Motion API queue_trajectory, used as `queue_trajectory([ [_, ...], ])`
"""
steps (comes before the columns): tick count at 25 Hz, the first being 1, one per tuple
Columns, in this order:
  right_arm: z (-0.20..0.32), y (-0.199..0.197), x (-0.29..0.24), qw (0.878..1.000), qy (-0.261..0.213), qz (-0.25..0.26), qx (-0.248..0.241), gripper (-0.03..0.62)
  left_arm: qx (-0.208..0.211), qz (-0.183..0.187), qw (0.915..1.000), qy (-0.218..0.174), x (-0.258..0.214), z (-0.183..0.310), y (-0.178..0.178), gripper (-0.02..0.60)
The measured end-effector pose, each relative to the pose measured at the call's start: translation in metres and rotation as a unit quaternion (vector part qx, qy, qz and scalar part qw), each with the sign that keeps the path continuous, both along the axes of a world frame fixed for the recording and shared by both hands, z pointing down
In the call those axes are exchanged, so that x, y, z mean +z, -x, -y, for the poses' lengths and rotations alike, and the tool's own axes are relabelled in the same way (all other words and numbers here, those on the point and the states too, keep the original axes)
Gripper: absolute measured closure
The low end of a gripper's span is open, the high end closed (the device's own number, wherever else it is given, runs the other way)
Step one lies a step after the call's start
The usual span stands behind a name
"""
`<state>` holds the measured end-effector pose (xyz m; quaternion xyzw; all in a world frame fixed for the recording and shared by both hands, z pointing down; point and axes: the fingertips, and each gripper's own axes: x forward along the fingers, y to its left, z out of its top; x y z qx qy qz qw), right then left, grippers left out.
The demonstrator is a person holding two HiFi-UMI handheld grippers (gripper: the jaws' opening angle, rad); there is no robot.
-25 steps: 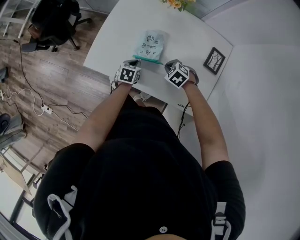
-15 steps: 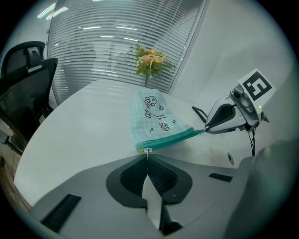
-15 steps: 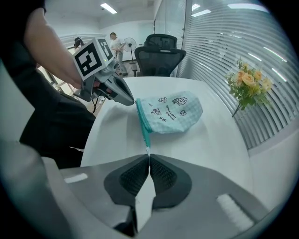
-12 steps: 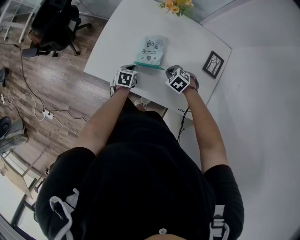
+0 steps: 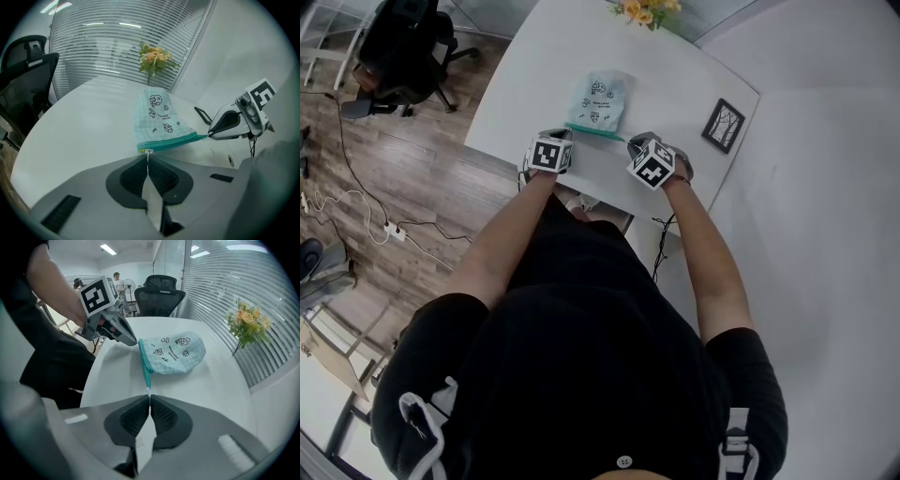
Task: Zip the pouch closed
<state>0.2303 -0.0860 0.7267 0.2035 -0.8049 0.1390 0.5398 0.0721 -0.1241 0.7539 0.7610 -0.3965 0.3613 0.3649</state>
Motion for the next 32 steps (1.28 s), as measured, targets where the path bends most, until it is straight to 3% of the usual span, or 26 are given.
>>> queue_trajectory([
  [7,-0.009,-0.004,0.011,1.0,0.001,-0.007,-0.001,0.563,0.012,-0.012,0.9997,0.019,0.0,-0.012,0.004,0.506],
  [11,-0.013,-0.006,0.014,1.0,0.005,-0.001,0.0,0.498,0.026,-0.018,0.9994,0.015,-0.01,-0.023,0.01,0.473],
  [16,-0.008,-0.004,-0.005,0.998,0.003,0.049,0.043,0.465,0.046,-0.037,0.9982,-0.013,-0.033,-0.029,0.019,0.468],
  [20,0.003,0.003,-0.038,0.991,-0.026,0.106,0.082,0.465,0.052,-0.066,0.9944,-0.064,-0.075,-0.021,0.022,0.466],
  [23,0.014,0.01,-0.072,0.977,-0.063,0.17,0.116,0.467,0.065,-0.096,0.9863,-0.117,-0.114,-0.016,0.015,0.466],
  [27,0.023,0.019,-0.133,0.944,-0.116,0.265,0.16,0.48,0.096,-0.133,0.9668,-0.196,-0.173,-0.016,0.0,0.468],
  [32,0.028,0.03,-0.197,0.909,-0.186,0.334,0.164,0.529,0.096,-0.178,0.9482,-0.245,-0.233,-0.014,-0.011,0.495],
])
